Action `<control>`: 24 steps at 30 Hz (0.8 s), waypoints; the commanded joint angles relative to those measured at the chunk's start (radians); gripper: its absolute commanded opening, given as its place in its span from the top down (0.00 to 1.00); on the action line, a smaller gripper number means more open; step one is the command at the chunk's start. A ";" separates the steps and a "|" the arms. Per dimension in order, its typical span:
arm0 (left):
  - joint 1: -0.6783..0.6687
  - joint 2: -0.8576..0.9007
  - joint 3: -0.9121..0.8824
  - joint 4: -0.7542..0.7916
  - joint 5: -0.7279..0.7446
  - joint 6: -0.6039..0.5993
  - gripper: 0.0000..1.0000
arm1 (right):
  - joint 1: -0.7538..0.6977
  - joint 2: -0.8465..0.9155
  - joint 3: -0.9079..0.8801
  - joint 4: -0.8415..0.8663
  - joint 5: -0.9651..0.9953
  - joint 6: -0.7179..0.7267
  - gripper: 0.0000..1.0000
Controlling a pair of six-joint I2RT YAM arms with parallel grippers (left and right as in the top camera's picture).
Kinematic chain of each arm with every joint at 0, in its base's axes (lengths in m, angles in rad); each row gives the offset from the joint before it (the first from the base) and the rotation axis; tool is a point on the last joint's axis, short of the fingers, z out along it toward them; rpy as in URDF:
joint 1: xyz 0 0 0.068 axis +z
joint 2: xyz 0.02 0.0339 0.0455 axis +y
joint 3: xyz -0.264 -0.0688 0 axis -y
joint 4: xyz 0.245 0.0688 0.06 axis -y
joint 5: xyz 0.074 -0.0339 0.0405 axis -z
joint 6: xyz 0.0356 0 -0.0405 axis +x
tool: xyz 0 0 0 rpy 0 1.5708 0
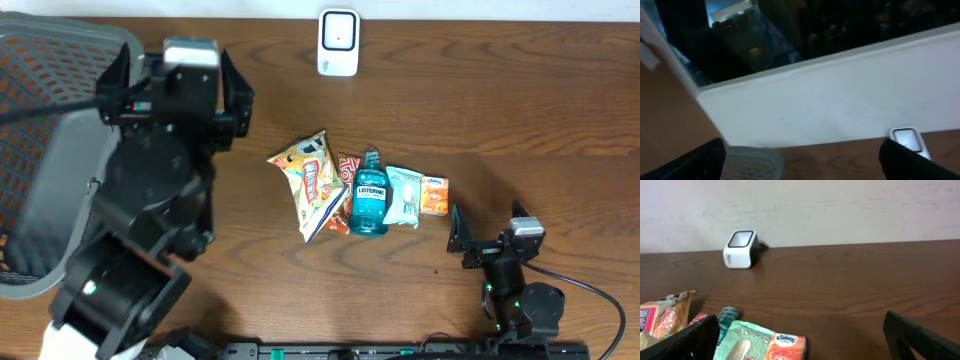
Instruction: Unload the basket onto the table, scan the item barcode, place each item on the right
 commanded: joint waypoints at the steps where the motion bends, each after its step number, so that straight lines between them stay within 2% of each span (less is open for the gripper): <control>1: 0.033 -0.060 -0.022 -0.002 0.083 -0.032 0.02 | 0.008 -0.003 -0.001 -0.004 0.004 -0.009 0.01; 5: 0.098 -0.137 -0.044 -0.020 0.163 -0.089 0.02 | 0.008 -0.003 -0.001 -0.004 0.004 -0.009 0.01; 15: 0.360 -0.357 -0.069 -0.154 0.718 -0.130 0.02 | 0.008 -0.003 -0.001 -0.004 0.004 -0.009 0.01; 19: 0.479 -0.453 -0.068 -0.151 0.750 -0.207 0.02 | 0.008 -0.003 -0.001 -0.004 0.004 -0.009 0.01; 24: 0.575 -0.568 -0.062 -0.150 0.750 -0.211 0.02 | 0.008 -0.003 -0.001 -0.004 0.004 -0.009 0.01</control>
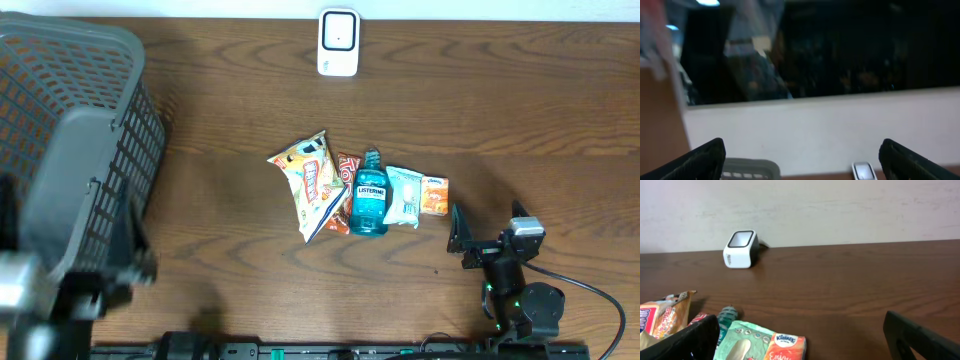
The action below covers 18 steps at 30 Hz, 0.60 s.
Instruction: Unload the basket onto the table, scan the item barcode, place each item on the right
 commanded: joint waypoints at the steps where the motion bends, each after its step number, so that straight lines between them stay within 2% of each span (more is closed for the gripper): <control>1: 0.047 -0.071 0.006 0.010 0.049 -0.037 0.02 | 0.008 -0.003 -0.001 -0.004 0.004 -0.009 0.01; 6: 0.064 -0.125 0.024 0.073 0.049 -0.093 0.02 | 0.008 -0.003 -0.001 -0.004 0.004 -0.009 0.01; 14: 0.066 -0.211 0.017 0.022 0.049 -0.094 0.02 | 0.008 -0.003 -0.001 -0.004 0.004 -0.009 0.01; 18: 0.066 -0.269 -0.041 0.020 0.049 -0.093 0.02 | 0.008 -0.003 -0.001 -0.004 0.004 -0.009 0.01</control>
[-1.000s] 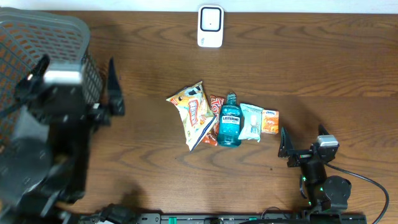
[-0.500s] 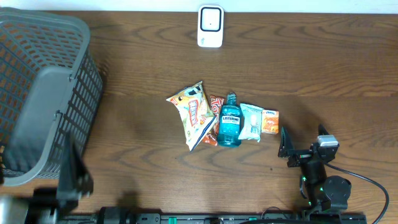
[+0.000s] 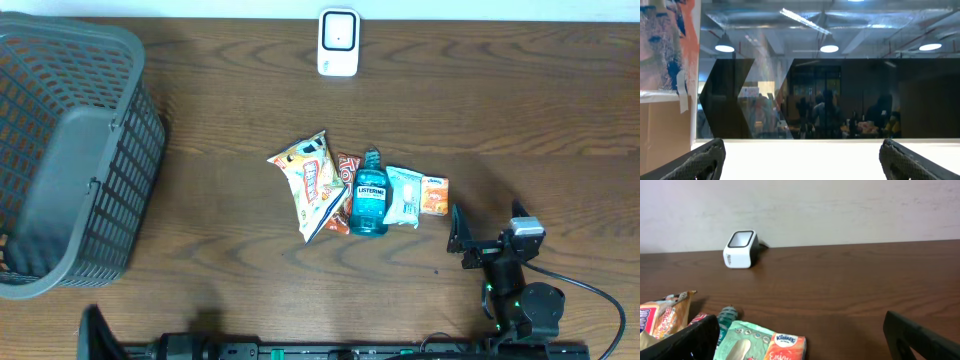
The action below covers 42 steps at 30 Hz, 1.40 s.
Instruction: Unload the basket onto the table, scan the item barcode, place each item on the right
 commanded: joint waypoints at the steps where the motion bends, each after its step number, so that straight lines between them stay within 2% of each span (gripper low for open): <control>1: 0.005 -0.054 -0.056 -0.001 0.010 -0.008 0.02 | 0.008 -0.003 -0.001 -0.004 0.004 -0.009 0.01; 9: 0.005 -0.137 -0.256 -0.005 0.010 -0.007 0.02 | 0.008 -0.003 -0.001 -0.004 0.004 -0.009 0.01; 21: 0.005 -0.138 -0.565 -0.051 0.009 0.001 0.02 | 0.008 -0.003 -0.001 0.038 0.011 -0.008 0.01; 26: 0.005 -0.139 -0.655 -0.050 0.009 0.001 0.02 | 0.008 -0.003 -0.001 0.053 -0.062 0.014 0.01; 29: 0.005 -0.139 -0.675 -0.050 0.009 0.001 0.02 | 0.008 -0.003 -0.001 0.053 -0.156 0.015 0.01; 35: 0.005 -0.140 -0.676 -0.079 0.009 0.031 0.02 | 0.008 -0.003 -0.001 0.103 -0.534 0.015 0.01; 42: 0.005 -0.179 -0.676 -0.080 0.009 0.031 0.02 | 0.008 -0.003 0.000 0.172 -0.785 0.076 0.01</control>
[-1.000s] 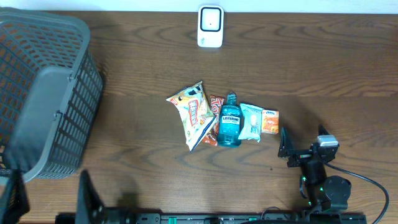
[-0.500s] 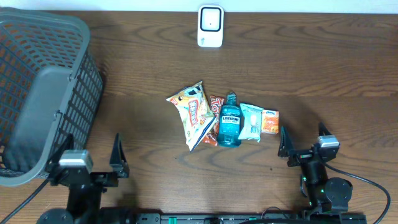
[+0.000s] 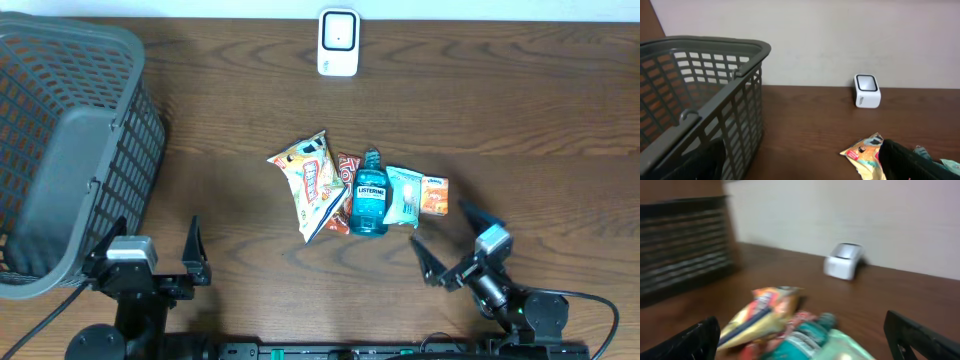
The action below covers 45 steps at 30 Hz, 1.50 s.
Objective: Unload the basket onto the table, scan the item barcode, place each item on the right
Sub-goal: 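Reach the right gripper toward the orange Kleenex pack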
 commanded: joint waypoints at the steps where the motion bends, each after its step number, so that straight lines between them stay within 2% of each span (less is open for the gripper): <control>1: 0.005 -0.042 0.000 0.002 0.009 0.016 0.02 | 0.008 -0.003 0.000 0.089 -0.241 0.058 0.01; 5: 0.005 -0.074 0.000 0.002 0.009 0.016 0.02 | 0.008 -0.002 0.030 0.121 -0.264 0.102 0.01; 10: 0.005 -0.090 0.000 0.002 0.010 0.015 0.02 | 0.008 0.058 0.121 0.049 -0.245 0.100 0.01; 15: 0.005 -0.124 0.000 0.002 0.010 0.015 0.02 | 0.008 0.217 0.286 -0.052 -0.238 -0.040 0.01; 18: 0.003 -0.124 0.000 0.002 0.010 0.015 0.02 | 0.008 0.360 0.439 -0.191 -0.186 -0.133 0.01; 22: 0.003 -0.124 0.000 0.002 0.010 0.015 0.02 | 0.008 0.563 0.673 -0.484 -0.031 -0.252 0.01; 27: 0.003 -0.124 0.000 0.001 0.010 0.015 0.02 | 0.008 0.798 1.012 -0.876 0.230 -0.188 0.01; 31: 0.003 -0.124 0.000 0.001 0.010 0.015 0.02 | 0.008 0.934 1.211 -1.109 0.212 -0.190 0.01; 34: 0.002 -0.124 0.000 0.002 0.010 0.015 0.02 | 0.008 0.981 1.246 -1.128 0.206 -0.189 0.01; 38: 0.002 -0.124 0.000 0.002 0.010 0.015 0.02 | 0.009 1.019 1.246 -1.044 0.200 -0.191 0.01; 40: 0.002 -0.124 0.000 0.002 0.010 0.015 0.02 | 0.010 1.037 1.246 -1.008 0.200 -0.268 0.01; 42: 0.002 -0.124 0.000 0.002 0.010 0.015 0.02 | 0.010 1.061 1.246 -1.004 0.261 -0.328 0.01; 45: 0.002 -0.124 0.000 0.002 0.010 0.015 0.02 | 0.014 1.122 1.246 -1.049 0.383 -0.328 0.01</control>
